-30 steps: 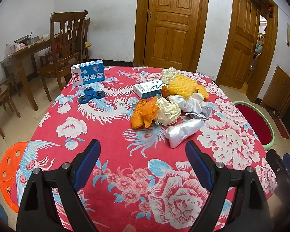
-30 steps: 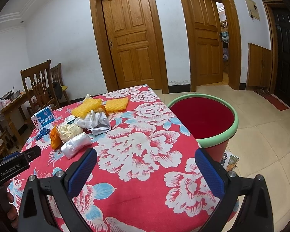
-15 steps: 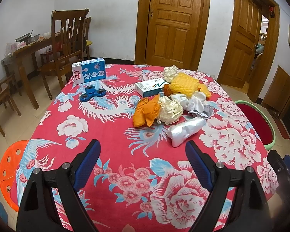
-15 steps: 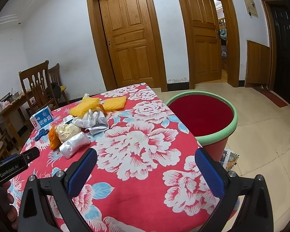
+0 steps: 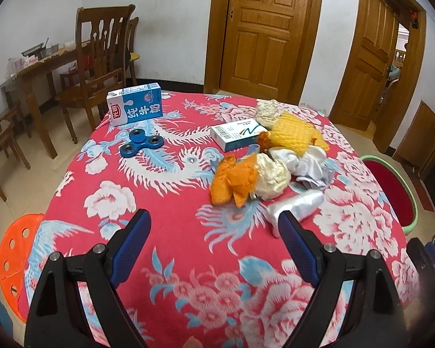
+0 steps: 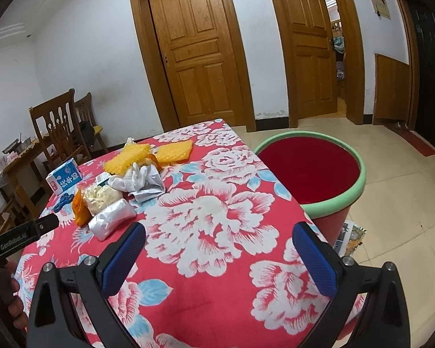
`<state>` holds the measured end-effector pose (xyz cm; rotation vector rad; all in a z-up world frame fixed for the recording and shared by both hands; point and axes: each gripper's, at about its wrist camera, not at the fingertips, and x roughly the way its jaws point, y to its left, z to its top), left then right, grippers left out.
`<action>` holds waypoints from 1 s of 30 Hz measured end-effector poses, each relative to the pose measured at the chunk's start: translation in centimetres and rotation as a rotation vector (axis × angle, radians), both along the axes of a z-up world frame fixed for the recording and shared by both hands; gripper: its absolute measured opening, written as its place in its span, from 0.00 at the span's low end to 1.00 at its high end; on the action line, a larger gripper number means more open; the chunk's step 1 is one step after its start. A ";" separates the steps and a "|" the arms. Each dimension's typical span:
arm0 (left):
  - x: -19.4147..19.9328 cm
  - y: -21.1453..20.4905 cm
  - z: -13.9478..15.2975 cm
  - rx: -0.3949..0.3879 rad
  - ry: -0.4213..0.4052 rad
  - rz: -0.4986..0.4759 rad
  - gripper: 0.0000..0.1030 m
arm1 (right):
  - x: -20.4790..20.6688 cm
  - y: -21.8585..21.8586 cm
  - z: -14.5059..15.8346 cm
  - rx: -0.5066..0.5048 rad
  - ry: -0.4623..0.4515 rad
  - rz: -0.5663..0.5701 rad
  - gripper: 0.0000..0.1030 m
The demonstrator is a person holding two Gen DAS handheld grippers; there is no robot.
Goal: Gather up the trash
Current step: 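Grasp the orange crumpled cloth with the left tool while the right tool grasps the yellow foam net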
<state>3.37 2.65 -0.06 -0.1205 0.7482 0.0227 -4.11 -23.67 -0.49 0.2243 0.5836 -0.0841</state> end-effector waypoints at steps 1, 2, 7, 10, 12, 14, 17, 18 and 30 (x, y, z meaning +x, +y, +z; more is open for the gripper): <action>0.5 0.1 0.0 -0.004 0.007 -0.003 0.87 | 0.2 -0.1 0.1 0.001 0.000 0.000 1.00; 1.0 0.2 0.0 -0.004 0.013 -0.007 0.87 | 0.5 -0.2 0.2 0.002 0.000 -0.001 1.00; 3.5 0.0 -0.6 0.012 0.045 -0.059 0.87 | 2.1 -0.8 0.4 0.031 0.020 -0.008 1.00; 5.1 -0.2 -1.3 0.004 0.070 -0.097 0.84 | 3.1 -1.0 0.3 0.048 0.039 0.006 1.00; 6.0 -0.1 -1.8 -0.009 0.085 -0.107 0.82 | 3.8 -1.0 0.3 0.062 0.053 0.024 1.00; 6.9 0.1 -2.4 -0.027 0.105 -0.117 0.69 | 4.5 -0.8 0.4 0.066 0.062 0.041 1.00; 7.9 0.8 -3.5 -0.082 0.150 -0.131 0.56 | 5.7 -0.1 0.7 0.055 0.074 0.083 1.00; 8.2 1.3 -3.8 -0.121 0.162 -0.138 0.53 | 6.0 0.0 0.7 0.048 0.079 0.087 1.00; 9.4 4.1 -5.4 -0.342 0.179 -0.196 0.25 | 14.3 5.5 1.9 -0.050 0.189 0.220 1.00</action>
